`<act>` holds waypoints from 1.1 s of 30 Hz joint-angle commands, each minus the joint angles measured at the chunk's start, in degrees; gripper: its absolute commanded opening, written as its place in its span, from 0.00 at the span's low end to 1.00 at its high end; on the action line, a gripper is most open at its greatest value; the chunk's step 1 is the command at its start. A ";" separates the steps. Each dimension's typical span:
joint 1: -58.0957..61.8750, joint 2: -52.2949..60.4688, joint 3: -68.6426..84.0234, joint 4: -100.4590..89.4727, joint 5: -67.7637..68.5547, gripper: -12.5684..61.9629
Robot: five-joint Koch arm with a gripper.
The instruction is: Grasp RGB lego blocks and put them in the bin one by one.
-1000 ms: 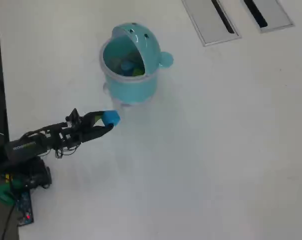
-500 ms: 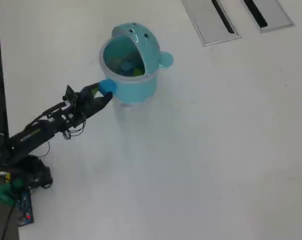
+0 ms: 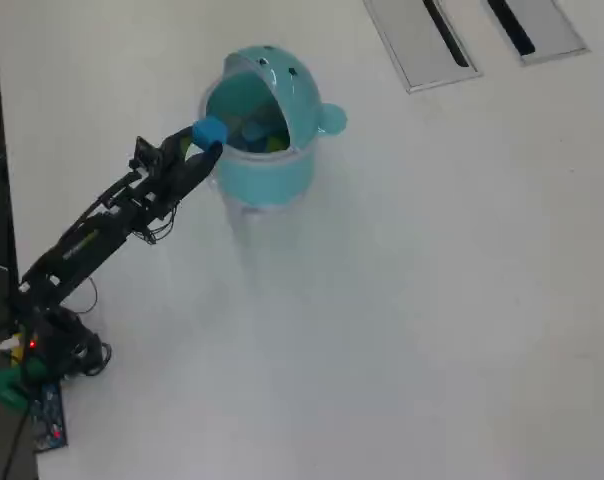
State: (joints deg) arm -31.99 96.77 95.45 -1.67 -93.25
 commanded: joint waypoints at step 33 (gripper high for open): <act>-6.15 -32.70 -47.55 -0.44 -2.99 0.49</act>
State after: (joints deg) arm -38.23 62.84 55.20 -1.67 -97.03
